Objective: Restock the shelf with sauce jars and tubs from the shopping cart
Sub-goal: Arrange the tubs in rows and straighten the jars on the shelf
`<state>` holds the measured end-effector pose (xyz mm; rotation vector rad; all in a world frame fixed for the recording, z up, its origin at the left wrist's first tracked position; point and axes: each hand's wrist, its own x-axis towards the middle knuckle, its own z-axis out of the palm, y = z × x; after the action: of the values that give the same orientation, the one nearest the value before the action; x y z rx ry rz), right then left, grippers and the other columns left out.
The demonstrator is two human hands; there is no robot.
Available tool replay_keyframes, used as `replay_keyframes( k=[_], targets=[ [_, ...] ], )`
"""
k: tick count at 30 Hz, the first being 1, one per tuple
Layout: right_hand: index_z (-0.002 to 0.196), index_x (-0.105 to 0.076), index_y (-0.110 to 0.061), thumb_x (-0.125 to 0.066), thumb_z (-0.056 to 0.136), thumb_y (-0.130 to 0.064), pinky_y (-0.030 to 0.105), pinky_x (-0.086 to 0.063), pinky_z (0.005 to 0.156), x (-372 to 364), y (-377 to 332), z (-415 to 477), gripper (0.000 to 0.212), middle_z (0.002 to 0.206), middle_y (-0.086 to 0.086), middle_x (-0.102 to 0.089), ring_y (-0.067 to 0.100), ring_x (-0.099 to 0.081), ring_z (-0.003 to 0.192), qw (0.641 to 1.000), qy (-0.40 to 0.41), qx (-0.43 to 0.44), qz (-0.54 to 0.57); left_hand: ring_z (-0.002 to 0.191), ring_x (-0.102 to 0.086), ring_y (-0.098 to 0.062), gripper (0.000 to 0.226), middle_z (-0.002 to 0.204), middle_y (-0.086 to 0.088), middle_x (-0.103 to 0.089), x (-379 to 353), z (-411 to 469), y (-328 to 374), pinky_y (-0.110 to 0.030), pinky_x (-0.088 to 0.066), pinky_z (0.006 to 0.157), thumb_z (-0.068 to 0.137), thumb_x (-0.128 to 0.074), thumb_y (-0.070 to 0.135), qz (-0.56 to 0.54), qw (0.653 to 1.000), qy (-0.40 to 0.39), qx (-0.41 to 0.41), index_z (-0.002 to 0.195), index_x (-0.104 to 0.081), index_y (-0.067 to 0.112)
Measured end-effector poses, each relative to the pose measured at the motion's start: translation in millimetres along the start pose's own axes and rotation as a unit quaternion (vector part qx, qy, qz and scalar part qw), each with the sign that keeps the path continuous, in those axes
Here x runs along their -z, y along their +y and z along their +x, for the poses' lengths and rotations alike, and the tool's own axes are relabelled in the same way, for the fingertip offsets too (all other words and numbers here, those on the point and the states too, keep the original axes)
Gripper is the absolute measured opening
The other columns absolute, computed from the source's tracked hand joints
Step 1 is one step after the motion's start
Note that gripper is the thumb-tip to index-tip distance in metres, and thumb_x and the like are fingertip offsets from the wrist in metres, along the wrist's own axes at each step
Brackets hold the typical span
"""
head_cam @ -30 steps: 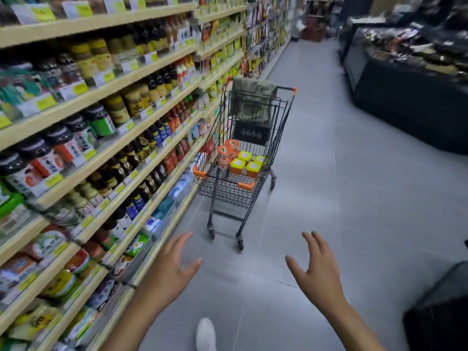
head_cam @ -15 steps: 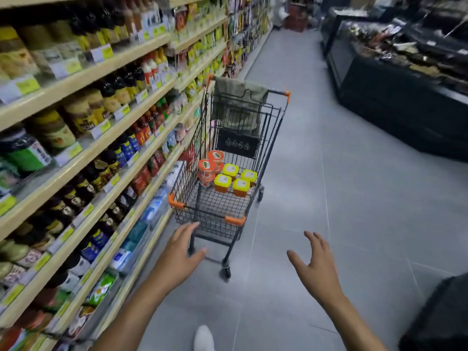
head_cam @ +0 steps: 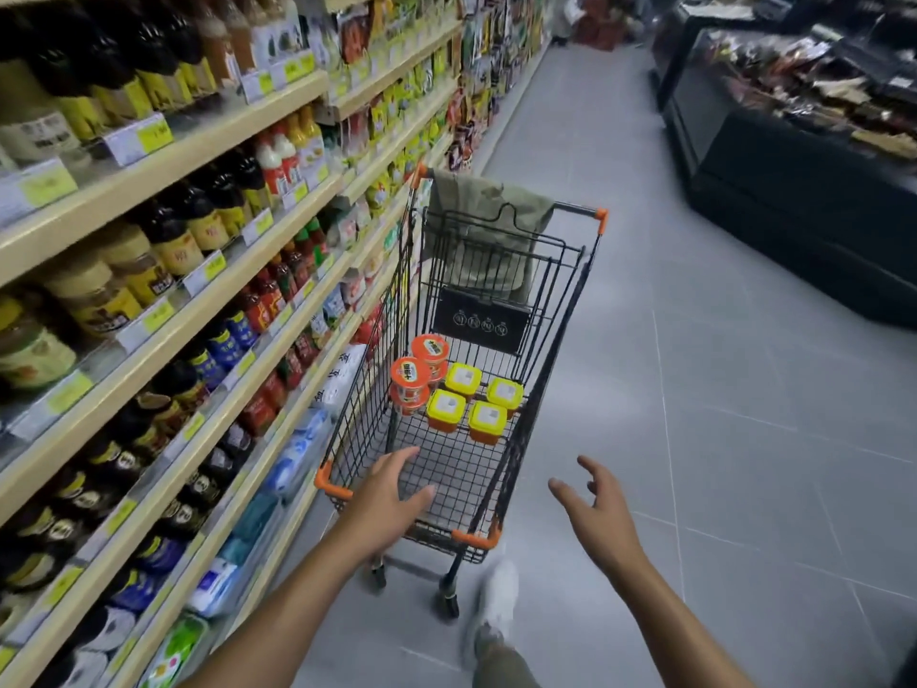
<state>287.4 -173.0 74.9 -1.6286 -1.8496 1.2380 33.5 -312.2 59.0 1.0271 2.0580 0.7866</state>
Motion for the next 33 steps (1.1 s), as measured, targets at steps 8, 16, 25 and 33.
replay_keyframes(
  k=[8,16,25,33],
  targets=[
    [0.151,-0.035,-0.021,-0.071,0.091,-0.038,0.044,-0.042,0.107,-26,-27,151,0.072,0.157,0.004,-0.036,0.026,-0.044,0.136,0.996,-0.093,0.003,-0.007,0.139,-0.04,-0.019,0.066,0.157,0.004,-0.032,-8,112,16,-0.036,-0.038,0.109,0.096,-0.062,0.049,-0.005,0.997,-0.025,0.07,0.153,-0.033,0.033],
    [0.152,-0.037,-0.015,-0.072,0.089,-0.038,0.037,-0.042,0.102,-44,-57,309,0.075,0.154,0.006,-0.043,0.022,-0.05,0.128,0.979,-0.195,-0.01,-0.065,0.14,-0.041,-0.021,0.073,0.163,0.003,-0.026,-14,222,31,-0.04,-0.04,0.109,0.095,-0.061,0.053,0.025,0.983,-0.067,0.169,0.156,-0.026,0.035],
    [0.151,-0.037,-0.015,-0.067,0.089,-0.042,0.041,-0.046,0.105,-86,-56,444,0.074,0.153,0.009,-0.045,0.028,-0.052,0.13,0.941,-0.283,-0.044,-0.18,0.118,-0.041,-0.009,0.074,0.166,-0.006,-0.016,-38,318,17,-0.028,-0.035,0.097,0.097,-0.064,0.044,0.004,0.967,-0.088,0.24,0.158,-0.026,0.029],
    [0.151,-0.036,-0.02,-0.063,0.091,-0.04,0.044,-0.043,0.107,-137,-27,516,0.069,0.149,0.02,-0.044,0.039,-0.048,0.13,0.874,-0.334,-0.042,-0.35,0.151,-0.027,-0.026,0.077,0.17,0.005,0.002,-62,365,-15,-0.051,-0.046,0.107,0.095,-0.061,0.04,0.149,0.942,-0.151,0.259,0.158,-0.018,0.031]
  ],
)
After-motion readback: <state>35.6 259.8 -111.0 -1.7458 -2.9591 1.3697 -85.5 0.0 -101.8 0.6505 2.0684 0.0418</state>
